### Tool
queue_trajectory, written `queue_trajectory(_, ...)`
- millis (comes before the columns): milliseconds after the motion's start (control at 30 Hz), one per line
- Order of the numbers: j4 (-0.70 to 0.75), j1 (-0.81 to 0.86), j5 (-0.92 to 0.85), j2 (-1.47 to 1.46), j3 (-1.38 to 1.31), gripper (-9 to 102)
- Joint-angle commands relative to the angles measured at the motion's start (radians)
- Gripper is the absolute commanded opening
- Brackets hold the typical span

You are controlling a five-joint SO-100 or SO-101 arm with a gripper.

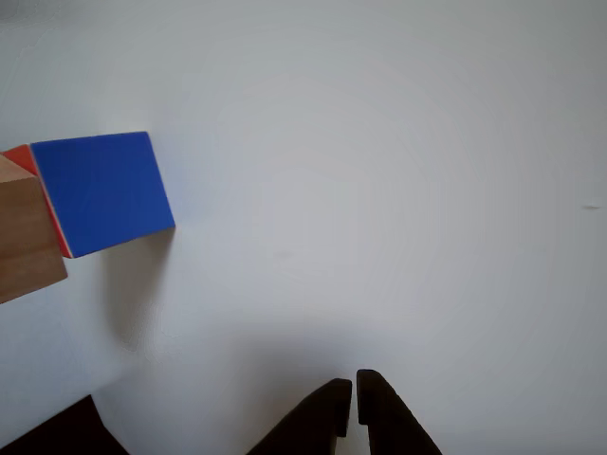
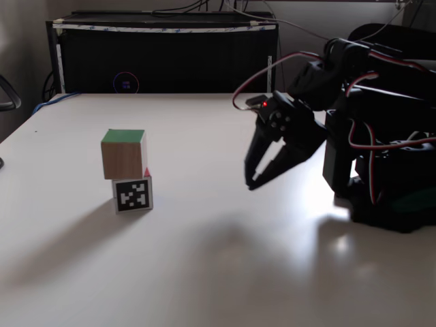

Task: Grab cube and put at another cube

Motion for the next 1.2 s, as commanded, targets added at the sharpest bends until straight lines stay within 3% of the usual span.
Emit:
queue_trajectory(0,0.012,0.0,-0.003,0.005,-0.026,0)
queue_trajectory(1167,0.012,0.006,0.003,0.005,-0.026,0)
